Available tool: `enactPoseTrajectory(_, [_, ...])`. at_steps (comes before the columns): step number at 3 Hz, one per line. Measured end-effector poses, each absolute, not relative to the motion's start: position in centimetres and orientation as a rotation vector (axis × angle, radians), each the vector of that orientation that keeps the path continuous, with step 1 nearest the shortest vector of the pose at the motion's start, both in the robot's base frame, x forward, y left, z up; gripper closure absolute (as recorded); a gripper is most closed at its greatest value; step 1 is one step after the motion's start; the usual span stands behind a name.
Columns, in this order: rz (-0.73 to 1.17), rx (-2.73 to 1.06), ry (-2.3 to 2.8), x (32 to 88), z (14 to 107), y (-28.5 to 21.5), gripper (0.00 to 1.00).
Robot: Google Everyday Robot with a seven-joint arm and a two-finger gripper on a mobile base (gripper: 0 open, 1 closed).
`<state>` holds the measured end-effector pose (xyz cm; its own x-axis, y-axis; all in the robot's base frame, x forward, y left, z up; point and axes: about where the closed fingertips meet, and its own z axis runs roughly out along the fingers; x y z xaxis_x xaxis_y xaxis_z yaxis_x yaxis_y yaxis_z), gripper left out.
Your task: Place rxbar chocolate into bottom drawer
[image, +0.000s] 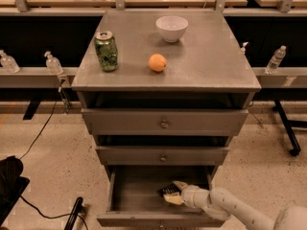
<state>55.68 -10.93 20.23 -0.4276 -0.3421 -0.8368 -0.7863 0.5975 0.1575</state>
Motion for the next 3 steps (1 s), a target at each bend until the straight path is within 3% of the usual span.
enactPoseTrajectory(1, [0.700, -0.896, 2.015, 55.73, 20.28, -10.69, 0.13])
enactPoseTrajectory(2, [0.703, -0.897, 2.014, 55.66, 20.26, -10.51, 0.00])
enactPoseTrajectory(3, [0.703, -0.897, 2.014, 55.66, 20.26, -10.50, 0.00])
